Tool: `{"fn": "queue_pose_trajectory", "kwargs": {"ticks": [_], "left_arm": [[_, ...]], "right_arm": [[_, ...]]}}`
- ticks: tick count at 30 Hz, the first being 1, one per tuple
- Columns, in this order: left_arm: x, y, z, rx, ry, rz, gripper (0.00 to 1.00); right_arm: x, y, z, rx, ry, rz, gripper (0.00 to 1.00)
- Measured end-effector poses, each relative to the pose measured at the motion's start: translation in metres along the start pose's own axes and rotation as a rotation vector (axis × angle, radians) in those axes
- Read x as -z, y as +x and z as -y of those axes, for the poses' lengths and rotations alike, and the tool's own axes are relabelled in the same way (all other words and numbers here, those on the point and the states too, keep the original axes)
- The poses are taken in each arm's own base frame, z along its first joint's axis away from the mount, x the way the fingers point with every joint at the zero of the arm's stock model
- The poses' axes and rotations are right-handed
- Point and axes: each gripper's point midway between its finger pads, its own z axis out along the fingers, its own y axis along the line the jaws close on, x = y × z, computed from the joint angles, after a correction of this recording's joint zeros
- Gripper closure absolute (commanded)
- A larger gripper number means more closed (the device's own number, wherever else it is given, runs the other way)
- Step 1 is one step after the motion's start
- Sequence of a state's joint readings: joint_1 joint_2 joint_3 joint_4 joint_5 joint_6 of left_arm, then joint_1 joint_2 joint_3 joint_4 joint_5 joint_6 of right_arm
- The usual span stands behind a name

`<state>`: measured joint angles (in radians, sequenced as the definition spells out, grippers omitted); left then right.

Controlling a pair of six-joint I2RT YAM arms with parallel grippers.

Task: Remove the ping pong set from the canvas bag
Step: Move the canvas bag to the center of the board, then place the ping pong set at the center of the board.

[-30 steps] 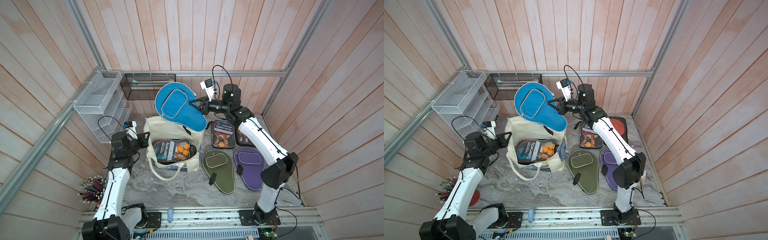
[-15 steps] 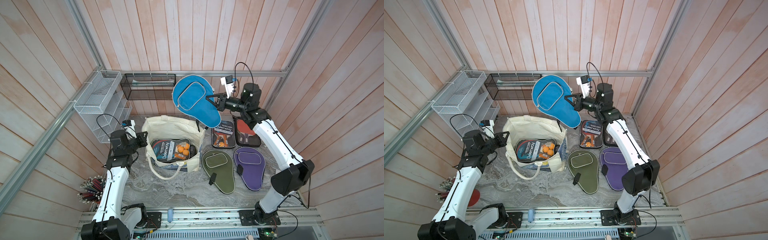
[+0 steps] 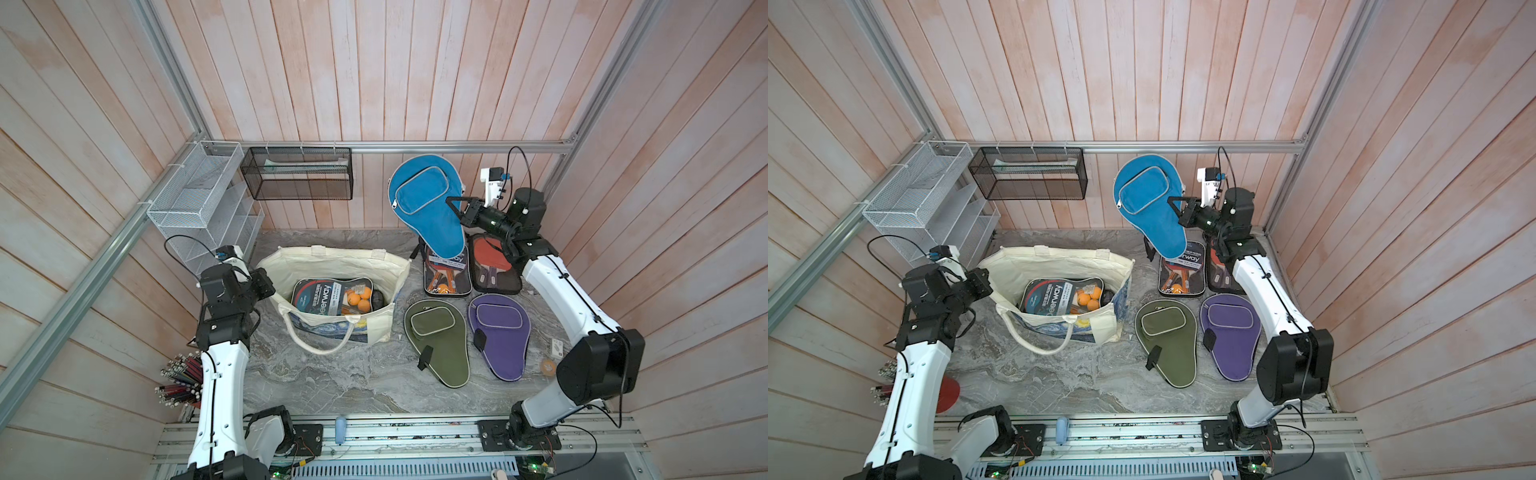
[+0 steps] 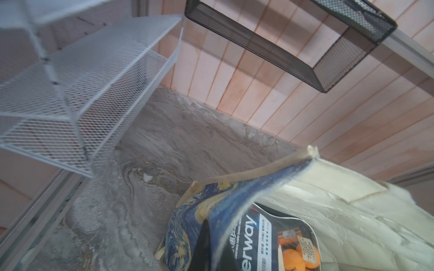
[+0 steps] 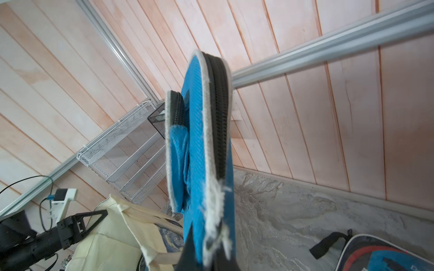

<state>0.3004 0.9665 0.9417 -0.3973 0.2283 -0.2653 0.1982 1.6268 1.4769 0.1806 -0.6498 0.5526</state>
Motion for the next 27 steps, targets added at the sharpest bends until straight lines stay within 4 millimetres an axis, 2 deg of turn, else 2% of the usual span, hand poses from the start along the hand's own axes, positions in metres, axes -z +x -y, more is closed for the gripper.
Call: {"fn": "queue_pose_trajectory", "kwargs": {"ticks": [4,9,16,19,23,27], "left_arm": [[0.015,-0.007,-0.017,0.005,-0.097,0.041,1.0],[0.023,-0.011,-0.026,0.009,-0.148,0.066,1.0],[0.017,-0.007,-0.008,0.019,-0.035,0.042,1.0],[0.013,-0.002,0.0,0.026,0.019,0.024,1.0],[0.009,0.007,0.005,0.036,0.064,-0.001,1.0],[0.008,0.01,0.011,0.046,0.101,-0.014,1.0]], "right_arm": [[-0.026,0.035,0.049,-0.119,0.052,-0.034,1.0],[-0.055,0.07,0.088,-0.212,0.091,-0.055,1.0],[-0.108,0.132,0.104,-0.312,0.082,-0.1,1.0],[-0.123,0.161,0.112,-0.363,0.09,-0.117,1.0],[-0.133,0.191,0.13,-0.409,0.144,-0.126,1.0],[-0.136,0.204,0.149,-0.435,0.212,-0.108,1.0]]}}
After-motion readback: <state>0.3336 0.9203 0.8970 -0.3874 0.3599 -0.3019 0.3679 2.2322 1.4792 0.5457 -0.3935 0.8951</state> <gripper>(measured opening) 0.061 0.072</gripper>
